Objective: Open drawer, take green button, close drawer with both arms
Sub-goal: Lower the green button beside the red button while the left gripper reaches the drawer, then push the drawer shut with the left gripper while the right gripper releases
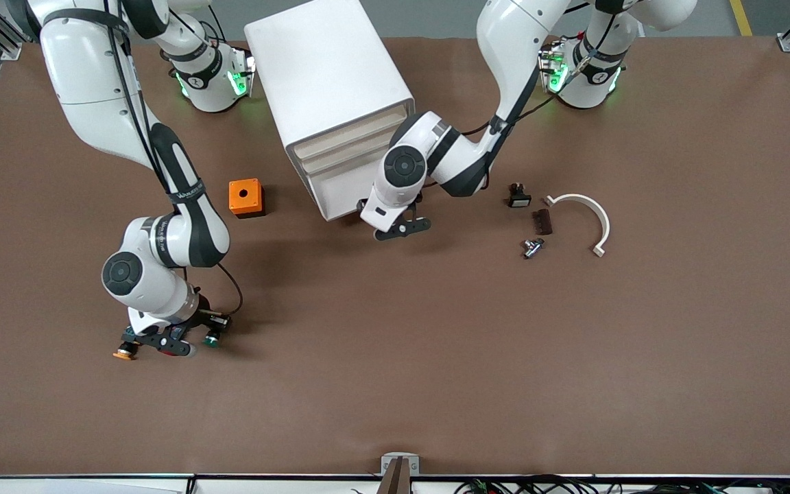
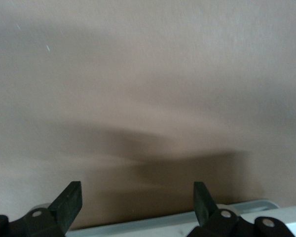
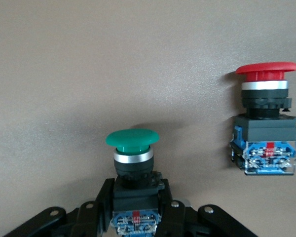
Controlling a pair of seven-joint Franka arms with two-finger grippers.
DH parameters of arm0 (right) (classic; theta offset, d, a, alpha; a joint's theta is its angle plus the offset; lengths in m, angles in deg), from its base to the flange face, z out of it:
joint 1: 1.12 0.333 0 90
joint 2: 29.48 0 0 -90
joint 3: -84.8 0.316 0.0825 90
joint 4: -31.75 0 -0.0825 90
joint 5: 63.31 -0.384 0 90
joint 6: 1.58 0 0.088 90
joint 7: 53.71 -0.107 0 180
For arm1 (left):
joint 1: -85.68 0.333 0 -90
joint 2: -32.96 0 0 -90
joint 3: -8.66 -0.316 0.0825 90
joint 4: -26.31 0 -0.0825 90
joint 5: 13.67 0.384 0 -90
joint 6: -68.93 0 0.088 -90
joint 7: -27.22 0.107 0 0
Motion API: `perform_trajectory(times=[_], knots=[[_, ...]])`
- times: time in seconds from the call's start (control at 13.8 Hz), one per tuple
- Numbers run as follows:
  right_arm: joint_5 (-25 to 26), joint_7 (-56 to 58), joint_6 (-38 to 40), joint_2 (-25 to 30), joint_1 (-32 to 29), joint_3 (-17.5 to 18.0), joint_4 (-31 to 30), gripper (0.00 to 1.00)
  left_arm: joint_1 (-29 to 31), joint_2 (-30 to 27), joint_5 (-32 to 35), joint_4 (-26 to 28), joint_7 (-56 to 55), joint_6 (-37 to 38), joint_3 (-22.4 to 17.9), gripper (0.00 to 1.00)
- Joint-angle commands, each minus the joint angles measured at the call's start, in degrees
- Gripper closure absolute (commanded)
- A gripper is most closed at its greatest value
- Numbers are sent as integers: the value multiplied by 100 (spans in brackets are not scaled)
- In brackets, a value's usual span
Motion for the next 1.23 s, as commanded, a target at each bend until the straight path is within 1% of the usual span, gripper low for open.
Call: perform_trajectory(times=[0.0, 0.07, 0.22, 0.29, 0.43, 0.51, 0.65, 1.01, 1.16], knots=[[-28, -138, 70, -117, 16, -8, 187, 55, -244, -30, -162, 40, -205, -92, -21, 1], [-19, -138, 53, -117, 7, -8, 187, 1, -305, -38, -162, 40, -311, -92, -21, 1], [7, -111, 96, -100, 24, -25, 265, 0, -481, -39, -171, 40, -522, -92, -12, 1], [86, -103, 253, -82, -11, -34, 370, 0, -525, -30, -162, 49, -601, -92, -12, 1], [305, -94, 1006, -56, -55, -43, 800, 0, -639, -30, -171, 49, -715, -83, -12, 1], [324, -85, 1367, -38, -72, -51, 1002, 0, -666, -30, -171, 49, -768, -83, -12, 1], [472, 72, 1878, 32, -186, -87, 1346, 0, -702, -39, -232, 40, -777, -92, 101, 1], [517, 1118, 3004, 225, -634, -87, 1935, 0, -772, -47, -294, 40, -917, -83, 154, 1], [535, 1408, 3461, 453, -766, -96, 2015, 0, -737, -56, -294, 40, -936, -48, 172, 1]])
